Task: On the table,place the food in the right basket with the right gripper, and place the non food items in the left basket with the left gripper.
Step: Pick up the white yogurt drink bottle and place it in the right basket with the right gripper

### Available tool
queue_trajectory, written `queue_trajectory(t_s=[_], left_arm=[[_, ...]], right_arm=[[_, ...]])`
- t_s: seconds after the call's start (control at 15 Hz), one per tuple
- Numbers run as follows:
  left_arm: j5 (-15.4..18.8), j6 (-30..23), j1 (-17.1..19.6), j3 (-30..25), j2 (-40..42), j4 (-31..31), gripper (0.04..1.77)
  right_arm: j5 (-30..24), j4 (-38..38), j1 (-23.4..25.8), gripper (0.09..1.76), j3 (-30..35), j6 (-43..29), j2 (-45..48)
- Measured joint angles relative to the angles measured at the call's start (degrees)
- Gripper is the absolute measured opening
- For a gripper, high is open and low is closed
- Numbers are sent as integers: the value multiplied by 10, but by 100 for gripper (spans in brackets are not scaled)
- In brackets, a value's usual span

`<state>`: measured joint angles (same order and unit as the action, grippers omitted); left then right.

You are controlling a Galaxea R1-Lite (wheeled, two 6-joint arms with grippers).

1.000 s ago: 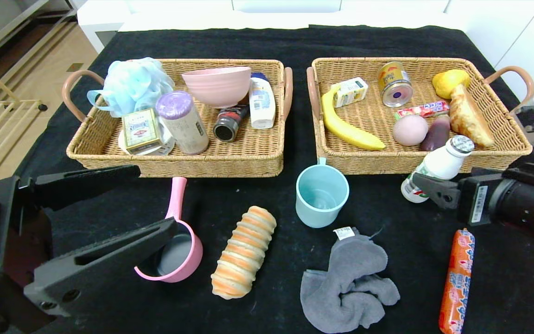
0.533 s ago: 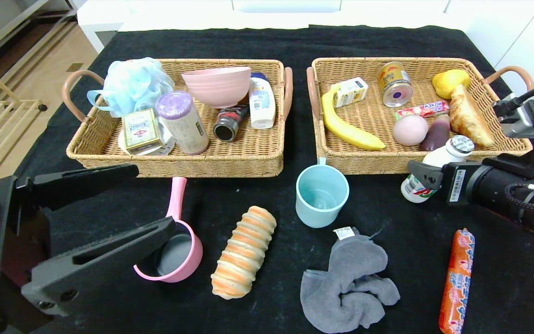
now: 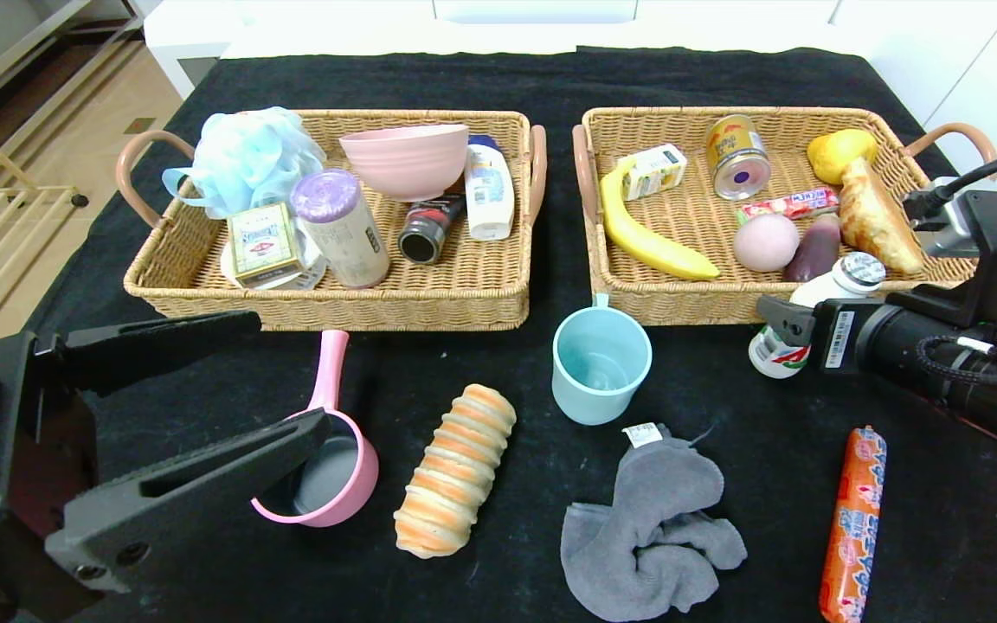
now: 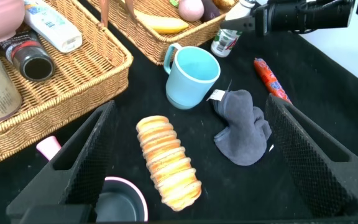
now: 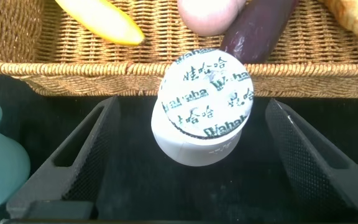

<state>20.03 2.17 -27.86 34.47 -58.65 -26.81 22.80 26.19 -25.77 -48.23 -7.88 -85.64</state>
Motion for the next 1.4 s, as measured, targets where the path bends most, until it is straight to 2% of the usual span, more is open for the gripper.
queue_trajectory(t_s=[0.2,0.33,0.53,1.13,1.4], left_arm=[[0,0,0,0,0,0,172],[0,1,0,0,0,0,172],[0,1,-1,-1,0,0,172],[1,12,-1,-7,0,-3,172],[1,17,-1,-9,0,-4,172]], right_arm=[[-1,0,0,115,3,0,-1],[-1,0,1,94,5,0,-3],[-2,4,0,89,9,0,-6],[-3,-1,0,88,10,3,-4],[-5,-31,-11,87,7,12,14]])
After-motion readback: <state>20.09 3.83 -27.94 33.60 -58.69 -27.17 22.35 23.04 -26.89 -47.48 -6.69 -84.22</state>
